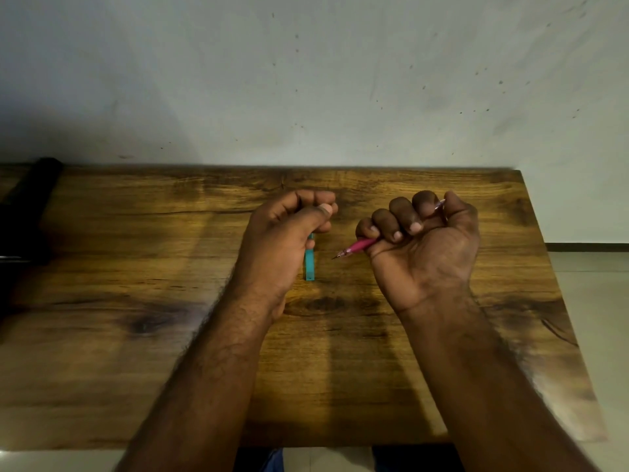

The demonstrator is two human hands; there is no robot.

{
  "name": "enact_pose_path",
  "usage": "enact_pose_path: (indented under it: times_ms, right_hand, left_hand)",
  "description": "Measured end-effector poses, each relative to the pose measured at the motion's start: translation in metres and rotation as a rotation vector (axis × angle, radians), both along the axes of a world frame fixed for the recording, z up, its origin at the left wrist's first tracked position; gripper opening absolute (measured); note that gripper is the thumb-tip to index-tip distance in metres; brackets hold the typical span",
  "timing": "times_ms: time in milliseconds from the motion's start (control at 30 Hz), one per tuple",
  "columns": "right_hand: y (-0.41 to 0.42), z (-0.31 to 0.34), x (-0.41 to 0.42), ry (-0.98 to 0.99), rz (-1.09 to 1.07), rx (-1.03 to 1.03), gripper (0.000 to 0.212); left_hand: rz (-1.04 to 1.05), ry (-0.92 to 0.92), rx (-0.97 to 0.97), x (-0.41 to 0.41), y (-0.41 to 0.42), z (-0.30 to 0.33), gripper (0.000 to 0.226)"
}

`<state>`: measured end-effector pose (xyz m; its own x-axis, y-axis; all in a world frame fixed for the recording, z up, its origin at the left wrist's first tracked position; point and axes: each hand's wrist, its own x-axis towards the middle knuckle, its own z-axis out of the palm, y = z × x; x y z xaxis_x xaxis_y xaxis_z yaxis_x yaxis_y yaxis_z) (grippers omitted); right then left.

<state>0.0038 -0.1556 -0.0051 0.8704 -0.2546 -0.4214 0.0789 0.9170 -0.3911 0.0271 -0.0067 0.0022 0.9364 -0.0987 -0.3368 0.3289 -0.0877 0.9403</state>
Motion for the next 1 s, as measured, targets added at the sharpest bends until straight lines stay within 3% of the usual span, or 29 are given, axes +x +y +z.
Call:
enact_pose_path:
  times_ms: [233, 433, 600, 1000]
  right_hand:
    - [-0.003, -0.001, 0.001, 0.006, -0.010, 0.000, 0.045]
    - [-0.009, 0.000, 0.001, -0.007, -0.005, 0.028, 0.044]
    - [-0.010, 0.000, 0.001, -0.018, 0.006, 0.027, 0.044]
    - [-0.009, 0.002, 0.001, -0.018, 0.010, 0.017, 0.043]
  left_hand:
    - [-0.020, -0.068, -0.002, 0.002, 0.002, -0.005, 0.021]
    - [-0.163, -0.143, 0.304, 0.007, 0.023, -0.010, 0.036]
    - [-0.277, -0.121, 0.427, 0.006, 0.025, -0.013, 0.046]
    - [-0.278, -0.135, 0.473, 0.004, 0.022, -0.014, 0.050]
